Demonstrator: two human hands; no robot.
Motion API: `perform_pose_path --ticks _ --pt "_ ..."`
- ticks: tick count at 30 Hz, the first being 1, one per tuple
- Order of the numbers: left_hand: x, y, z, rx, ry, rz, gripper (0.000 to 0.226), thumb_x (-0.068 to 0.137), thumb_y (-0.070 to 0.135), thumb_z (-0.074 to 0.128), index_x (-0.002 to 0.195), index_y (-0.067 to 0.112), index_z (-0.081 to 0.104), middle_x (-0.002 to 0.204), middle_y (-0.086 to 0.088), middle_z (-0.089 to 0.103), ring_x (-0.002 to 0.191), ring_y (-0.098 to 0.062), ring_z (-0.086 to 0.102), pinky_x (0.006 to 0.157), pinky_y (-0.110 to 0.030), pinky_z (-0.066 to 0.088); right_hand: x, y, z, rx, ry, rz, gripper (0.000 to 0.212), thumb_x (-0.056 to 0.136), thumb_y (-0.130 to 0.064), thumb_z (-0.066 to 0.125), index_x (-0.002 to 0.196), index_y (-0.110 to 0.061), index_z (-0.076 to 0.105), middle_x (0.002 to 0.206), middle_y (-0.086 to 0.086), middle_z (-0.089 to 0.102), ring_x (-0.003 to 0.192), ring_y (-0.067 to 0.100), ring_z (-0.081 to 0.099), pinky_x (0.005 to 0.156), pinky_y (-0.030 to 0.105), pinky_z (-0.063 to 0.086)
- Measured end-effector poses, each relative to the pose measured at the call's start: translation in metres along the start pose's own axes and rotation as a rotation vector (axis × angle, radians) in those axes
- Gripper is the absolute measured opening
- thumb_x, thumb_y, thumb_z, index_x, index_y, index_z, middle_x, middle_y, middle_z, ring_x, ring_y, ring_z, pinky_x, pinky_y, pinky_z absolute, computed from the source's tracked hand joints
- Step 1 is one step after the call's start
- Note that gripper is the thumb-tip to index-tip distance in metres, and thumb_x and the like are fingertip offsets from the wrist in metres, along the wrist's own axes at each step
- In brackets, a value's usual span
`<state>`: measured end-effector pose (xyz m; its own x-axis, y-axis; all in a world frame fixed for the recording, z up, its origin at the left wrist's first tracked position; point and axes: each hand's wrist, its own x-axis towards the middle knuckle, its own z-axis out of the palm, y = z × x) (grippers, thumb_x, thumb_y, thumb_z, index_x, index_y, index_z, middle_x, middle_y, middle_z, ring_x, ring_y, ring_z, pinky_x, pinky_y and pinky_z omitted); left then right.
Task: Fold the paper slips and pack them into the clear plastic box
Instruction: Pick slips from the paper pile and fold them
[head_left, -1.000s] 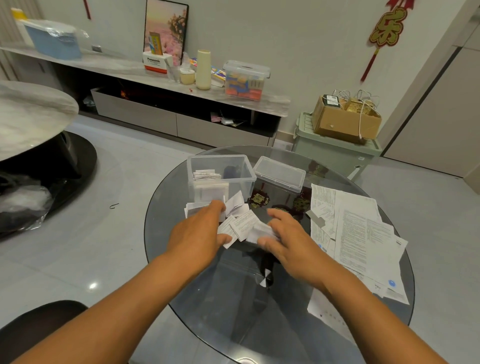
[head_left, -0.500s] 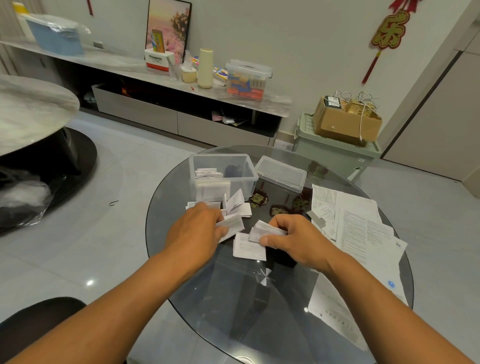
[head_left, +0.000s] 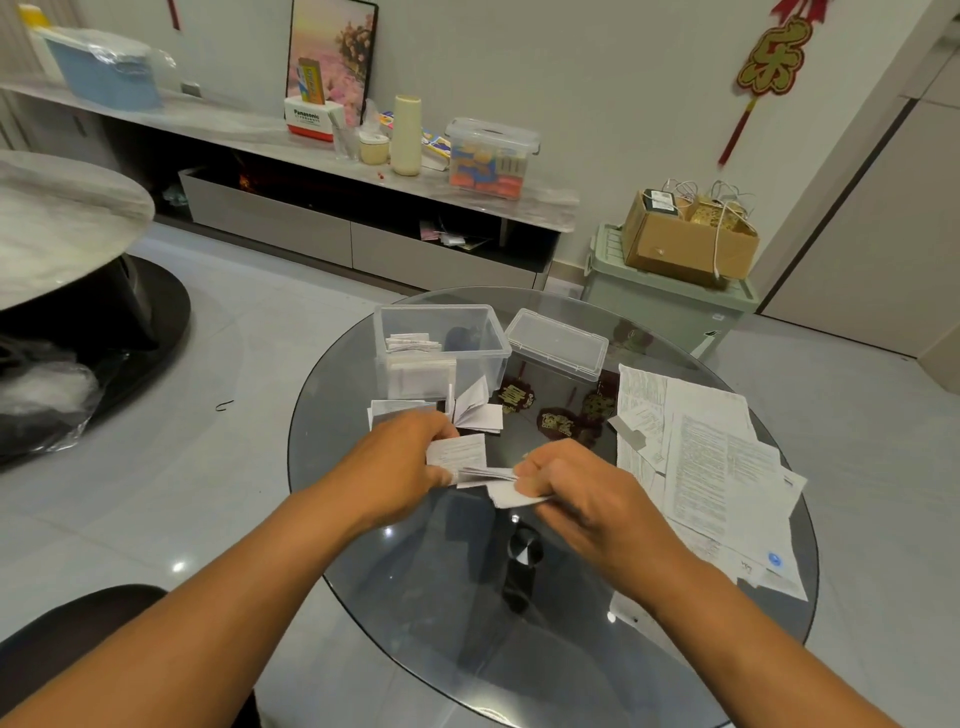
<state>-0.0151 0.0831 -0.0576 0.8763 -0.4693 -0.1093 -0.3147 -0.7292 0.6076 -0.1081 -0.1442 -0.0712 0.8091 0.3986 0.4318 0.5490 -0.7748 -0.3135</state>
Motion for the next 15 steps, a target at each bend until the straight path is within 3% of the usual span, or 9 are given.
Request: perform_pose_path --ticks 4,7,11,15 --pt "-0.005 0.003 -0.014 0.014 -0.171 0.102 0.037 0.087 0.012 0.076 0.118 0.030 0.067 0.107 0.007 0.062 0.091 -0.007 0.060 0.080 -0.027 0.052 0.010 -0.004 0.004 0.167 0.021 0.219 0.012 0.095 -0.012 0.071 0.094 -0.023 0.067 0.097 -0.015 0.062 0.086 0.009 0.061 0.072 0.023 0.052" --pt "-0.009 0.005 -0.021 -0.037 -0.288 0.113 0.045 0.082 0.022 0.081 0.122 0.032 0.063 0.109 0.010 0.059 0.100 -0.011 0.059 0.090 -0.032 0.053 0.027 -0.005 0.002 0.251 0.007 0.409 0.006 0.093 -0.021 0.076 0.092 -0.025 0.071 0.092 -0.015 0.064 0.087 0.005 0.061 0.075 0.023 0.052" --pt "-0.002 0.002 -0.006 -0.031 -0.114 0.079 0.031 0.083 0.031 0.082 0.107 0.040 0.064 0.108 0.009 0.060 0.097 -0.014 0.060 0.086 -0.033 0.052 0.043 -0.004 0.008 0.157 -0.134 0.378 0.006 0.096 -0.030 0.071 0.100 -0.028 0.068 0.099 -0.016 0.059 0.089 0.005 0.057 0.079 0.027 0.051" --pt "0.001 0.001 0.004 -0.040 -0.062 0.009 0.035 0.082 0.027 0.081 0.106 0.040 0.059 0.107 0.010 0.062 0.097 -0.017 0.062 0.087 -0.036 0.053 0.042 -0.003 0.015 0.089 -0.224 0.278 0.025 0.105 -0.035 0.055 0.129 -0.031 0.059 0.112 -0.013 0.049 0.099 0.003 0.052 0.086 0.022 0.047"
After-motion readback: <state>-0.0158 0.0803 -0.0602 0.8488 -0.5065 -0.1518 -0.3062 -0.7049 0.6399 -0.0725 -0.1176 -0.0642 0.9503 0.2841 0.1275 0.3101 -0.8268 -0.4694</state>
